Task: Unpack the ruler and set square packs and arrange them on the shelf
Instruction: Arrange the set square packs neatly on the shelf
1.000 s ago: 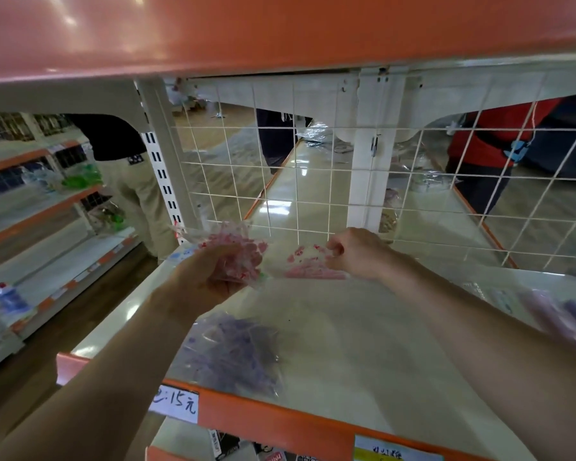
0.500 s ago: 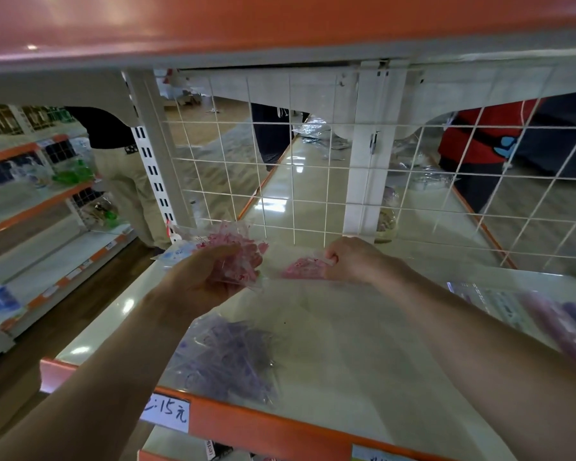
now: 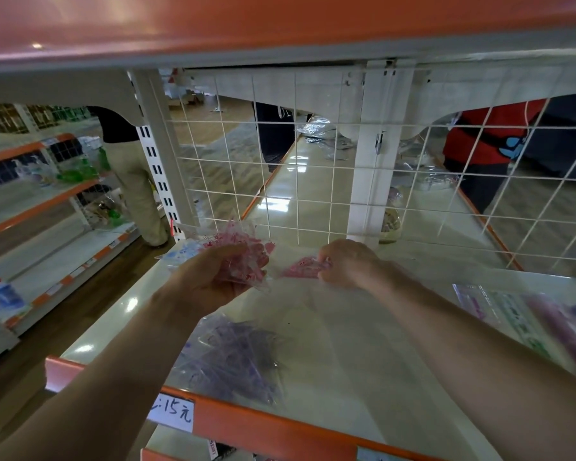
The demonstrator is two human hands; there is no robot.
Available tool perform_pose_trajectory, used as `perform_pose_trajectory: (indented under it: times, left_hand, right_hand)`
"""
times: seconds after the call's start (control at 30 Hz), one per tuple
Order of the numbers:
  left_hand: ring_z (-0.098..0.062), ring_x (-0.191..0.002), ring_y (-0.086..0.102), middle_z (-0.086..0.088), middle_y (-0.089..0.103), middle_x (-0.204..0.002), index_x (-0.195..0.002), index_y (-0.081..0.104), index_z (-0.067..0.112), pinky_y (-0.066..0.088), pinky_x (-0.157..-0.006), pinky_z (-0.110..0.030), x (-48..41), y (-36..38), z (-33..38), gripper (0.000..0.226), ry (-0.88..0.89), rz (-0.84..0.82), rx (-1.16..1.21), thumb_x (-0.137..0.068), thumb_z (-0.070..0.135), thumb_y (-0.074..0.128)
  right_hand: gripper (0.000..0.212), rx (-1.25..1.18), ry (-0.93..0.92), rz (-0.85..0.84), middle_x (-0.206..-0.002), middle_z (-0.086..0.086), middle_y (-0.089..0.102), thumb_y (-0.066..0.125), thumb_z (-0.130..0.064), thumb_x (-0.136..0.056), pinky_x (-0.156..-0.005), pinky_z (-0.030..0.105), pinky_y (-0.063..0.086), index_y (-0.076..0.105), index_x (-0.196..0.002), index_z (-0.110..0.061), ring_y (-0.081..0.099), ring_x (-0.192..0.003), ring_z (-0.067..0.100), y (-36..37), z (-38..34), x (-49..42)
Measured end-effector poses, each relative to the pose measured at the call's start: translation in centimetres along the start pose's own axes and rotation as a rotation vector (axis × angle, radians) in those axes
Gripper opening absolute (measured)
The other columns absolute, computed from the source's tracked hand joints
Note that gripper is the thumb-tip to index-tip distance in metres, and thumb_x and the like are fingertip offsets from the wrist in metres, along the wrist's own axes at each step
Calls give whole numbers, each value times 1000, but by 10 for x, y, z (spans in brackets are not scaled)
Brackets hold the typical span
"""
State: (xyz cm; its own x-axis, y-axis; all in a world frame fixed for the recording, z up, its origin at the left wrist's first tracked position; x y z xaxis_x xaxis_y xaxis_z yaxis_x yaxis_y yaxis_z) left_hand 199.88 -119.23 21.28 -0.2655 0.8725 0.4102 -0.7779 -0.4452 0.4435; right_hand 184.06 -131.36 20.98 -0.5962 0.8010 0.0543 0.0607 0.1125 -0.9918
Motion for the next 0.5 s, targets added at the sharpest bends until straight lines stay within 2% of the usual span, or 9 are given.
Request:
perform_pose_trajectory:
  times: [0.13,0.27,0.33,0.4,0.47,0.5]
  left_hand:
    - [-30,-91,67,-21,68,-105,-110,58,1,59,-63,-44,1,2,-1,20,-2,-11,-3,-91,1,53]
    - [-28,-78,71,-19,71,-93,-106,58,2,60,-63,-40,6,10,-4,18,-2,-67,-20,-89,0,54]
    - [-27,-79,71,-18,71,-98,-106,60,2,60,-65,-40,10,20,-7,25,-4,-138,-56,-81,0,58]
    - [-26,-80,72,-17,71,-101,-104,63,2,58,-70,-43,14,34,-12,28,-10,-211,-83,-76,1,60]
    - [-26,-79,72,-16,72,-100,-101,64,2,57,-70,-45,18,50,-17,23,-20,-257,-89,-78,1,58]
    - [-25,-80,72,-15,72,-100,-101,64,2,57,-70,-45,19,59,-21,23,-25,-284,-104,-78,1,58]
  right_hand:
    - [29,-4,-6,13,-124,8,55,55,-27,-90,-96,32,42,63,-116,-15,51,-118,25,1,-3,0]
    - [34,-52,-20,26,-127,8,55,56,-31,-91,-97,33,44,60,-121,-14,53,-117,25,-2,4,4]
    - [31,-273,-18,139,-121,8,61,58,-30,-92,-91,31,45,63,-118,-13,58,-110,24,-18,12,11]
    - [22,-672,2,179,-103,12,68,56,-26,-95,-77,30,47,68,-102,-9,65,-91,23,-36,21,22]
    - [23,-1069,36,42,-98,13,70,54,-27,-96,-70,27,51,67,-101,-8,67,-81,18,-44,22,38]
    - [27,-1180,43,-30,-98,13,72,54,-30,-96,-70,27,52,66,-103,-7,68,-80,17,-46,21,47]
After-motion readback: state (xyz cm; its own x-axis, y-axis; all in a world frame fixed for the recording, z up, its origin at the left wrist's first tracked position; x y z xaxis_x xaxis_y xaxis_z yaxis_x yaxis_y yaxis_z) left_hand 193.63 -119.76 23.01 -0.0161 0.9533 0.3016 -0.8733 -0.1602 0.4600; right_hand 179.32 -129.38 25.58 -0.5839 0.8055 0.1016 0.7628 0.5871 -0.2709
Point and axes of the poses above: each hand's wrist, its own x-axis away from the middle knuckle, its own y-axis out of the palm, z = x × y, the point moved 7 cm from there along -x, towards the middle knuckle
